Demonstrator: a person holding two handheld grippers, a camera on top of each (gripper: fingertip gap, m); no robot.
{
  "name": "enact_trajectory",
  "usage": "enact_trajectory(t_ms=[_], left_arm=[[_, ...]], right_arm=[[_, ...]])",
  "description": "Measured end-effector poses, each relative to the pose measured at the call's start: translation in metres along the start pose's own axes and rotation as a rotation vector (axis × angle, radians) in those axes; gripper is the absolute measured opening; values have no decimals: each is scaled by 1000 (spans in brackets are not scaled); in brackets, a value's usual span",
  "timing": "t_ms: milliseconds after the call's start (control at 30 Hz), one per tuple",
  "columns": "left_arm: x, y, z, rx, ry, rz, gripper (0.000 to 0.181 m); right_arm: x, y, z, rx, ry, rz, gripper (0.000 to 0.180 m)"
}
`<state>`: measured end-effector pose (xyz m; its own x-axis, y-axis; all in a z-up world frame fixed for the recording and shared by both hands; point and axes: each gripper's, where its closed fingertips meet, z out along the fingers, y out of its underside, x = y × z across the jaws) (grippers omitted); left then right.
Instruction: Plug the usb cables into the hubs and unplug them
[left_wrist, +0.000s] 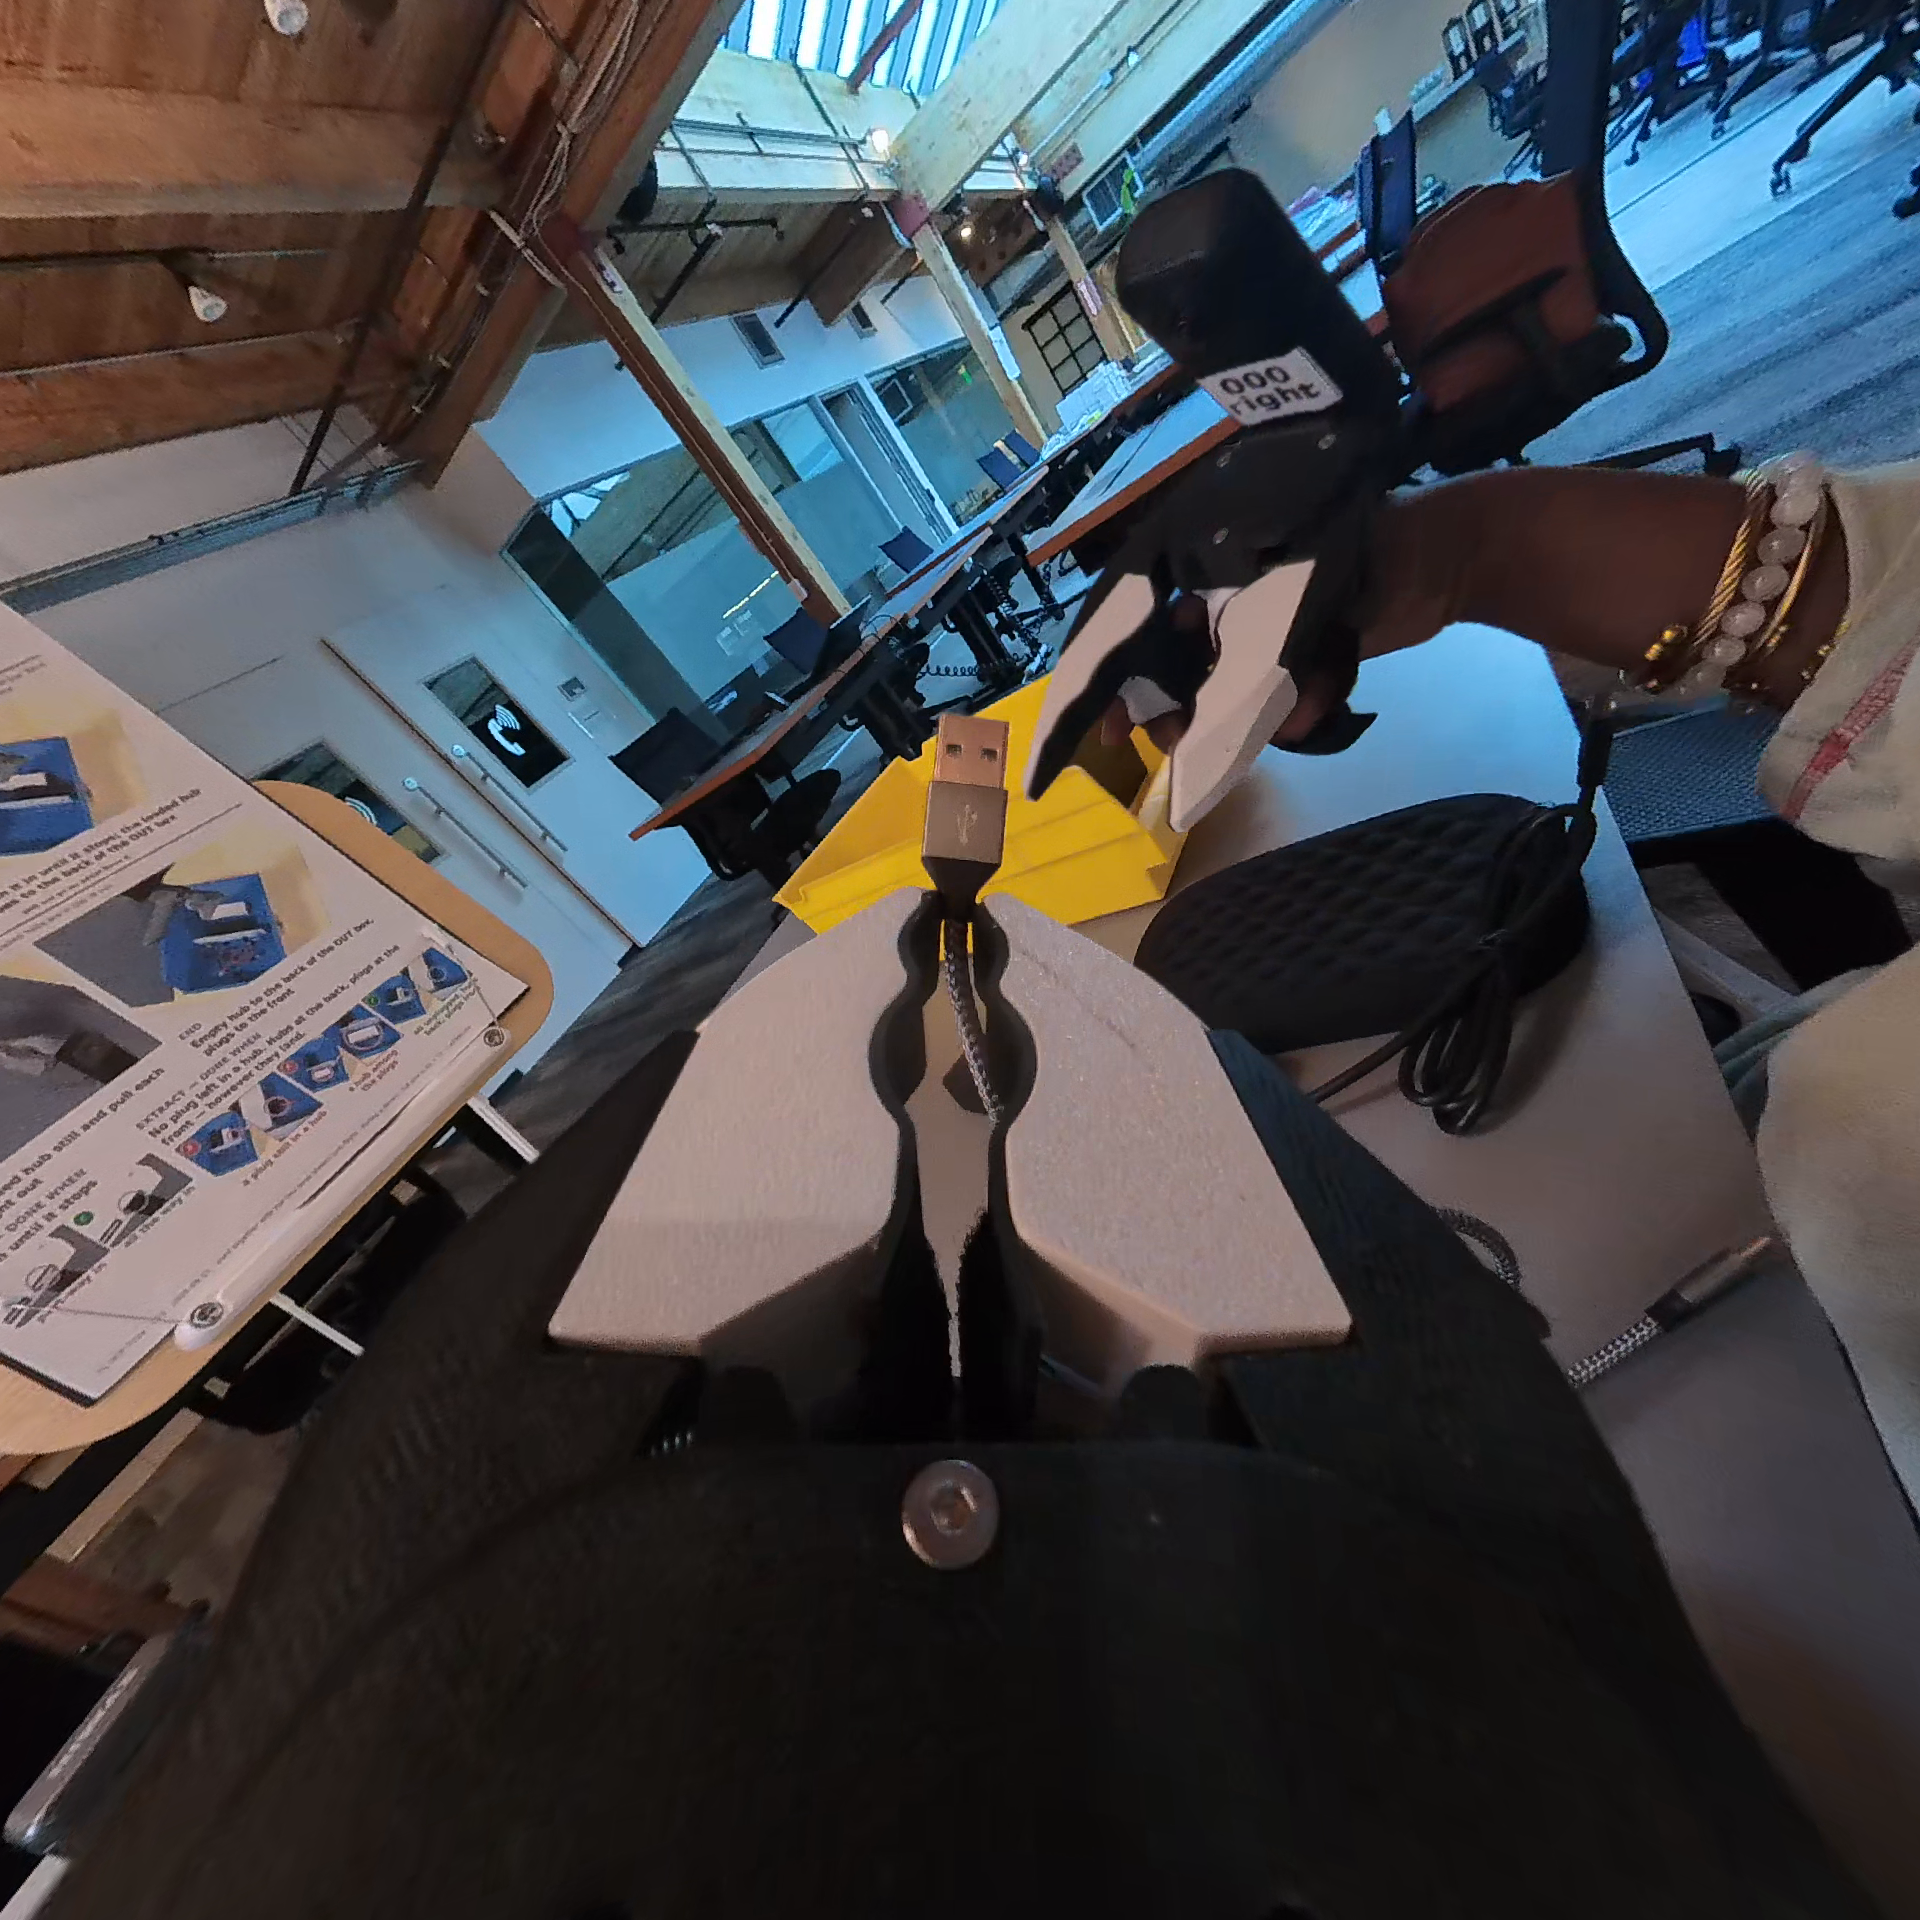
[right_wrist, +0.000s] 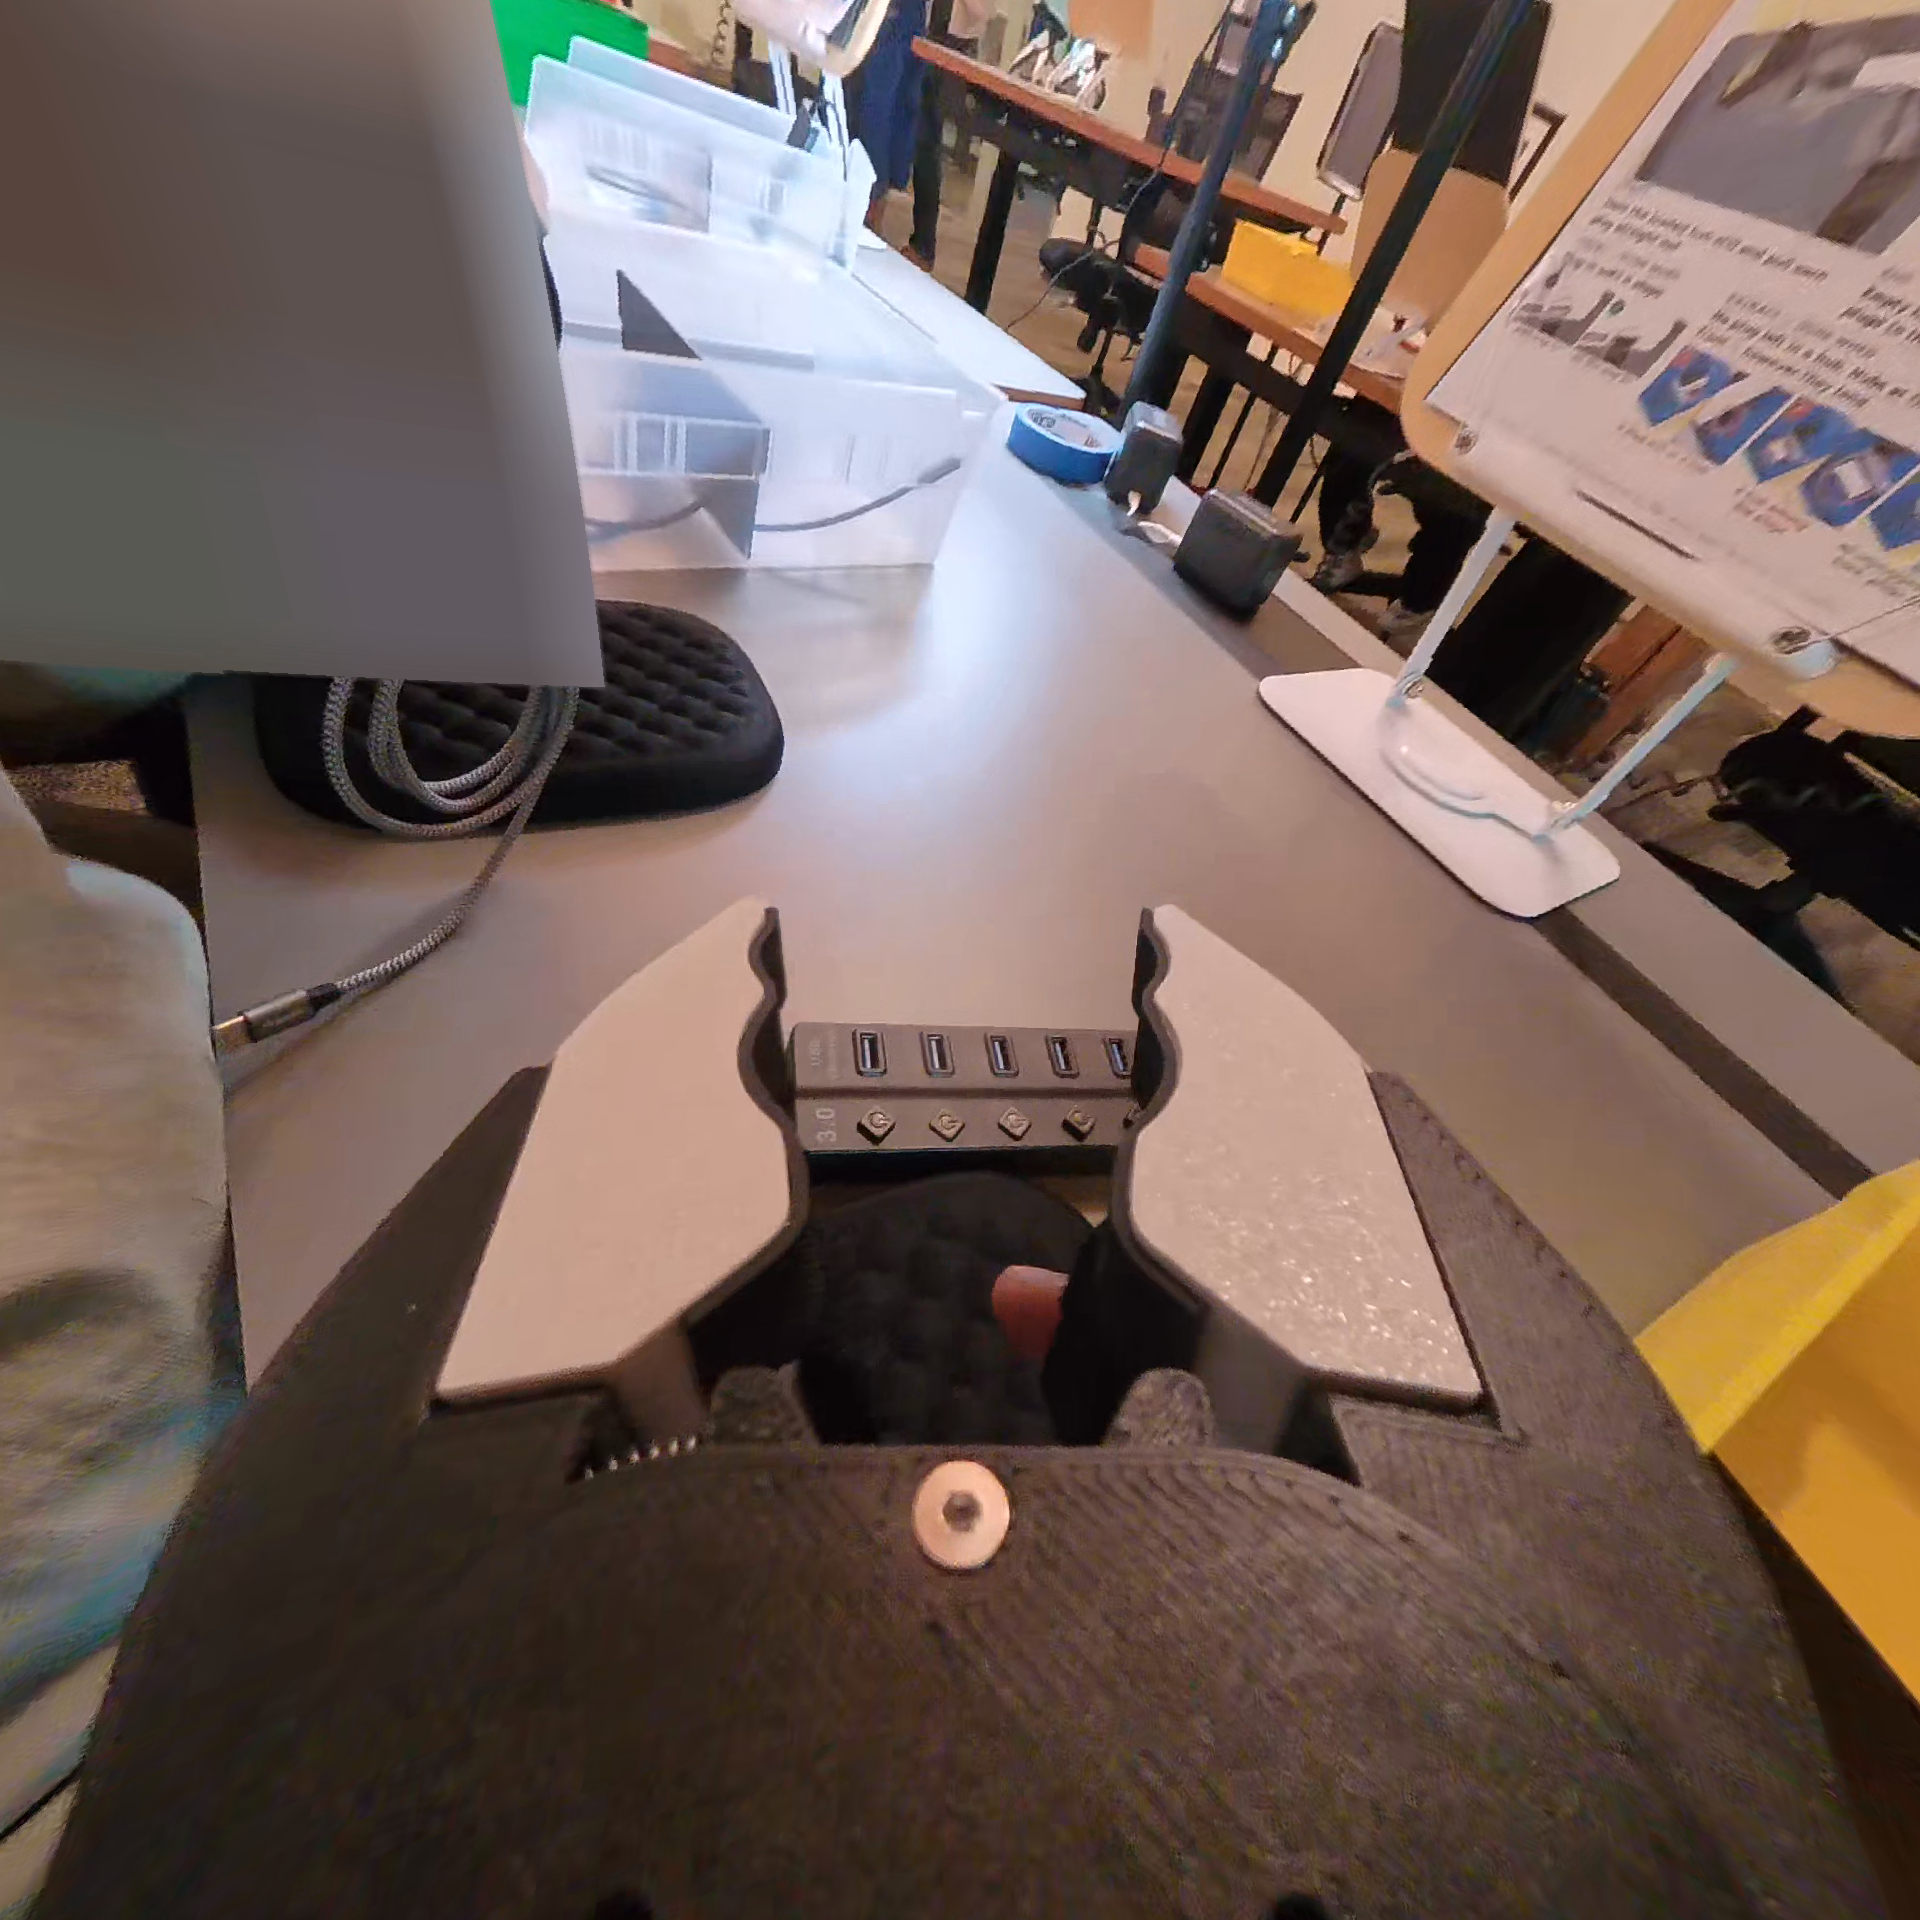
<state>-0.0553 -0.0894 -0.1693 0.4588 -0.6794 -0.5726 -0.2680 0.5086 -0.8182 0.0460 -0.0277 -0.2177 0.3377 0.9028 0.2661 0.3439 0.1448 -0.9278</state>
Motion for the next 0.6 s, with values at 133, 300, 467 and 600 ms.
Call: enact_trajectory(t_ms=[133, 300, 467, 600], left_arm=[[0, 5, 2, -32, -4, -4, 6], [-1, 6, 2, -34, -10, -3, 6], [-6, 7, 3, -39, -46, 27, 6], [-13, 10, 6, -83, -137, 156, 6]], right_arm=[[4, 17, 6, -80, 9, 53, 74], [2, 26, 11, -125, 3, 55, 78], [-20, -36, 9, 175, -82, 76, 51], [-58, -93, 15, 391, -223, 166, 42]])
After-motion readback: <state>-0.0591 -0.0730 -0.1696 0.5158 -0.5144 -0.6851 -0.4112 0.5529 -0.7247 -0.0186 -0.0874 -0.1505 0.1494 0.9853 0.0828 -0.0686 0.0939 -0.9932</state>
